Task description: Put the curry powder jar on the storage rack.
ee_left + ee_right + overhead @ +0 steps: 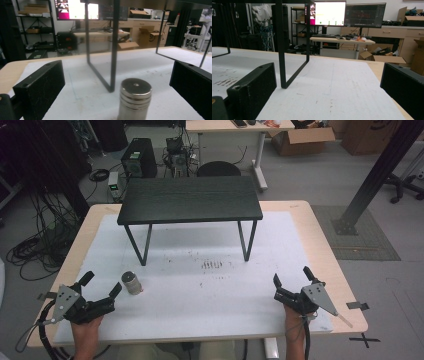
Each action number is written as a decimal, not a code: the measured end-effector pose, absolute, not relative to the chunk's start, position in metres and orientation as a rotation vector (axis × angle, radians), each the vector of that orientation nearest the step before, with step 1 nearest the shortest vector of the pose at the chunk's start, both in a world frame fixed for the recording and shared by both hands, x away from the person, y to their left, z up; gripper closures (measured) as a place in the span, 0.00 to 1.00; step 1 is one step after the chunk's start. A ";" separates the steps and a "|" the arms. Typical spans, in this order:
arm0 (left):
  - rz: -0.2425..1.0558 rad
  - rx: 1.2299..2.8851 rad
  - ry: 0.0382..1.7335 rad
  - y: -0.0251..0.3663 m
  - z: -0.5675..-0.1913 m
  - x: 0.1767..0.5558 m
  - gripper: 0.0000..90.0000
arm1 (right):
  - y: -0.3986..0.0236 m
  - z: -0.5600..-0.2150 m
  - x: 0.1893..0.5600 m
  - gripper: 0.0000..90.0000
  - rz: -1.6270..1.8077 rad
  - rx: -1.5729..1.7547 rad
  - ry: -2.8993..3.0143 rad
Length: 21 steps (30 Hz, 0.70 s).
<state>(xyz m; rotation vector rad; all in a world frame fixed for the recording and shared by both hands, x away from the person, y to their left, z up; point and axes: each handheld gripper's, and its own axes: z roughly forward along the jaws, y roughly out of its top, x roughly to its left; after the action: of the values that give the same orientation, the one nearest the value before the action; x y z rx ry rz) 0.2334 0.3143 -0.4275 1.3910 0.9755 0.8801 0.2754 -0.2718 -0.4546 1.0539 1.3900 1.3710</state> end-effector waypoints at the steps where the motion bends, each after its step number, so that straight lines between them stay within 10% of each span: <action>1: 0.874 1.395 0.969 0.312 -0.428 0.233 0.00 | -0.272 -0.455 0.275 0.00 1.371 1.054 1.390; 21: 0.826 1.534 0.964 0.285 -0.439 0.254 0.01 | -0.272 -0.455 0.275 0.00 1.373 1.050 1.389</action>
<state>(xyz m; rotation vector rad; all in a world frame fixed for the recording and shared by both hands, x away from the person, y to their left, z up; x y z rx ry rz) 0.2540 0.2853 -0.4385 1.5336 0.9643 0.8264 0.2752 -0.2719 -0.4546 1.0505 1.3890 1.3734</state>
